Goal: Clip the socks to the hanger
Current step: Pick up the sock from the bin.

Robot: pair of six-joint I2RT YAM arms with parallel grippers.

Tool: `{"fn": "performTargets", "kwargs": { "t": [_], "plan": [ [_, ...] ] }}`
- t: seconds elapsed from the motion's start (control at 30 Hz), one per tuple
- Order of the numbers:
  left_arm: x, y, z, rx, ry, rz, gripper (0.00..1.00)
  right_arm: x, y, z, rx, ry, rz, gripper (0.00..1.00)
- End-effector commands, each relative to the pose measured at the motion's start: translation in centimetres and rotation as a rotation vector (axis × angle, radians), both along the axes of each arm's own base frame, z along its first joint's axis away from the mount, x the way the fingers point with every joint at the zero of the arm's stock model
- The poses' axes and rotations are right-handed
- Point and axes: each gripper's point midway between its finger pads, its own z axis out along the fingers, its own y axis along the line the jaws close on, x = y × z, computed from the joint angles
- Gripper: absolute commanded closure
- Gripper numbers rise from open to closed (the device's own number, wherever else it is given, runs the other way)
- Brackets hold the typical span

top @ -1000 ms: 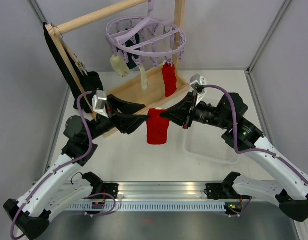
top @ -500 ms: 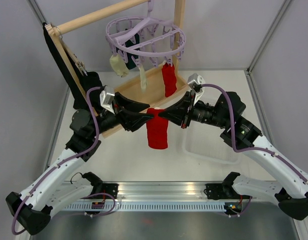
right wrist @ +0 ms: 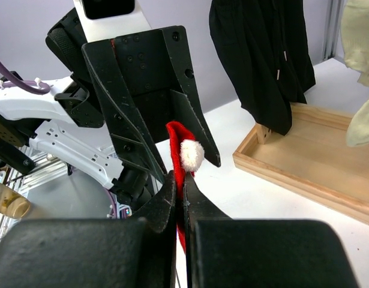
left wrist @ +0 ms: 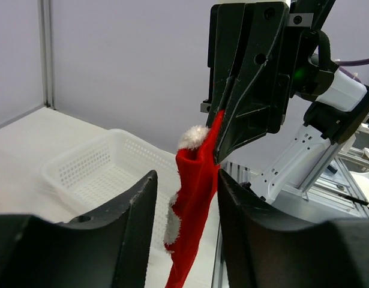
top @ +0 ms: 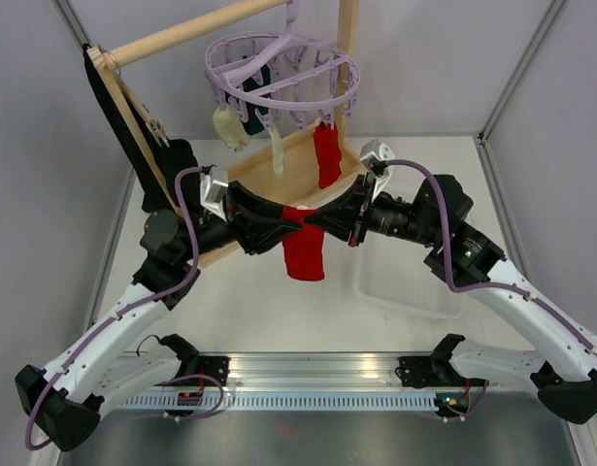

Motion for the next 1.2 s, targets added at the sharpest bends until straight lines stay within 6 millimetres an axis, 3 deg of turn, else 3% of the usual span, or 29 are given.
{"fn": "performTargets", "kwargs": {
  "t": [0.0, 0.03, 0.17, 0.2, 0.23, 0.27, 0.33, 0.37, 0.43, 0.47, 0.5, 0.53, 0.63, 0.83, 0.97, 1.0, 1.17],
  "plan": [
    [-0.9, -0.1, 2.1, -0.041, -0.039, -0.043, 0.52, -0.1, -0.1, 2.0, 0.029, -0.054, -0.002, 1.00],
    [-1.0, -0.1, 2.1, -0.041, -0.041, -0.045, 0.56, 0.0, -0.1, 1.9, 0.028, -0.054, -0.003, 1.00],
    [-0.9, -0.1, 2.0, -0.041, -0.031, -0.045, 0.86, 0.4, 0.0, 1.6, 0.016, -0.044, -0.025, 1.00],
    [-0.7, 0.0, 1.9, -0.039, -0.023, -0.033, 0.97, 0.7, 0.0, 1.6, 0.015, -0.043, -0.037, 1.00],
    [-0.6, 0.2, 1.6, -0.031, -0.016, -0.014, 0.98, 0.9, -0.2, 1.7, 0.013, -0.050, -0.050, 0.99],
    [-0.1, 0.4, 1.6, -0.036, -0.004, 0.023, 0.98, 1.3, -0.2, 1.2, -0.006, -0.038, -0.068, 0.85],
    [0.4, 1.2, 1.7, -0.036, -0.005, 0.083, 0.98, 3.9, -1.5, 1.4, -0.022, -0.032, -0.232, 0.66],
    [1.2, 1.6, 1.2, -0.027, 0.027, 0.141, 0.98, 4.8, -2.0, 0.4, -0.061, -0.009, -0.292, 0.48],
    [1.9, 2.2, 0.7, -0.013, 0.047, 0.199, 0.98, 7.9, -4.2, 1.1, -0.080, -0.002, -0.503, 0.39],
    [2.3, 2.7, 0.3, -0.002, 0.073, 0.242, 0.98, 9.4, -5.0, -0.3, -0.143, 0.026, -0.591, 0.36],
    [2.5, 3.0, -0.1, 0.010, 0.081, 0.263, 0.98, 10.2, -5.8, 0.9, -0.138, 0.020, -0.656, 0.34],
    [2.7, 3.3, -0.5, 0.020, 0.092, 0.284, 0.98, 12.0, -7.0, -0.1, -0.187, 0.035, -0.769, 0.34],
    [3.1, 4.2, -1.8, 0.061, 0.124, 0.345, 0.98, 14.2, -8.6, 1.1, -0.197, 0.038, -0.906, 0.33],
    [2.4, 5.5, -3.3, 0.125, 0.137, 0.382, 0.98, 22.0, -12.6, -1.1, -0.213, 0.108, -1.061, 0.34],
    [1.4, 5.9, -3.5, 0.142, 0.130, 0.366, 0.98, 25.2, -14.0, -2.4, -0.198, 0.101, -1.069, 0.35],
    [1.2, 5.9, -3.4, 0.145, 0.125, 0.363, 0.98, 25.5, -13.6, -3.1, -0.205, 0.097, -1.032, 0.34],
    [0.4, 5.9, -3.5, 0.164, 0.112, 0.331, 0.98, 27.3, -14.0, -2.2, -0.169, 0.004, -1.000, 0.35]
  ]
}}
